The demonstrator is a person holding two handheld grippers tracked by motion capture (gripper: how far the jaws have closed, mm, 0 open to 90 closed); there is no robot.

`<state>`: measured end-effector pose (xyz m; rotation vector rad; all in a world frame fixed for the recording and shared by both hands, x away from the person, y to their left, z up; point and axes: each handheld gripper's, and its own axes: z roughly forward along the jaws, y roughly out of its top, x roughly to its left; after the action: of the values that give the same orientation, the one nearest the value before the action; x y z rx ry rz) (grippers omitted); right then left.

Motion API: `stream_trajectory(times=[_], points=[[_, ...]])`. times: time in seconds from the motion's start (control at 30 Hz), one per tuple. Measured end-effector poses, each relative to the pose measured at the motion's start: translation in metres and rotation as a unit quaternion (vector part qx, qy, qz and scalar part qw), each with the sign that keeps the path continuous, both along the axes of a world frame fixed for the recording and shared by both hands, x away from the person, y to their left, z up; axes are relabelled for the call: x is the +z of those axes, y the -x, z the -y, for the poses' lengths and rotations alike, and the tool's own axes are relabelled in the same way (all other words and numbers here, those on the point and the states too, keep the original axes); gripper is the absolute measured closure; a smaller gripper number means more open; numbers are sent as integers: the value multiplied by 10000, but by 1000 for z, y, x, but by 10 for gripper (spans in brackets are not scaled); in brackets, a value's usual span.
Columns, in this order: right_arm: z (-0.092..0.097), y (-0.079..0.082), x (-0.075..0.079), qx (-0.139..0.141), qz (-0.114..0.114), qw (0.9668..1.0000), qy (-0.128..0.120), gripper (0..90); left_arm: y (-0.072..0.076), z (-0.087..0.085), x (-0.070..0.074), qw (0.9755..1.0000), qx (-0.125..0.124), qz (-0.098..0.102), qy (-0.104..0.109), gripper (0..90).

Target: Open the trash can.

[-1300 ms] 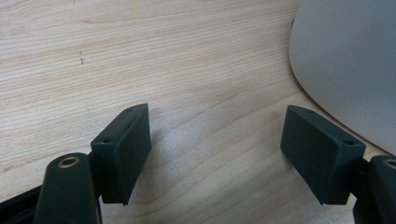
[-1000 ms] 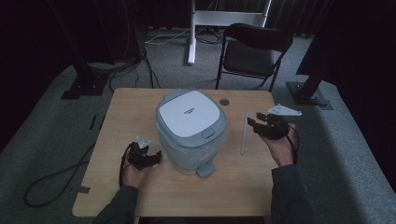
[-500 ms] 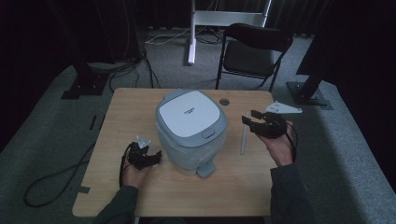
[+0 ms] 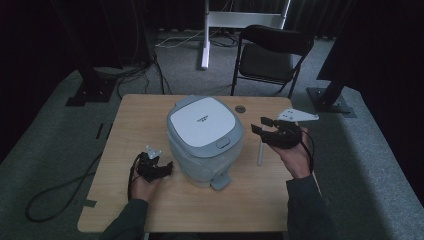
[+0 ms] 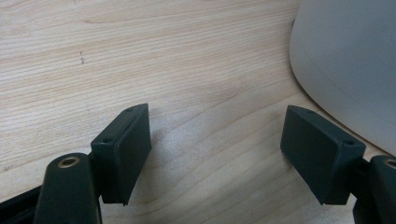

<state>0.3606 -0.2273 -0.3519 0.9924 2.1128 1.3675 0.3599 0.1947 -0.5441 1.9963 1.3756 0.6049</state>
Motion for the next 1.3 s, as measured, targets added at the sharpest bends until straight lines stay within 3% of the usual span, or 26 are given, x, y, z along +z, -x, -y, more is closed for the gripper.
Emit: stream_trajectory(times=[0.7, 1.07, 1.3], points=[[-18, 10, 16, 663, 84, 9975, -248, 544, 0, 0, 0, 10000, 2, 2, 1, 243], [-38, 20, 20, 1071, 109, 9937, -305, 509, 0, 0, 0, 10000, 3, 2, -2, 243], [-48, 28, 21, 1349, 137, 9904, -261, 560, 0, 0, 0, 10000, 5, 3, 2, 243]])
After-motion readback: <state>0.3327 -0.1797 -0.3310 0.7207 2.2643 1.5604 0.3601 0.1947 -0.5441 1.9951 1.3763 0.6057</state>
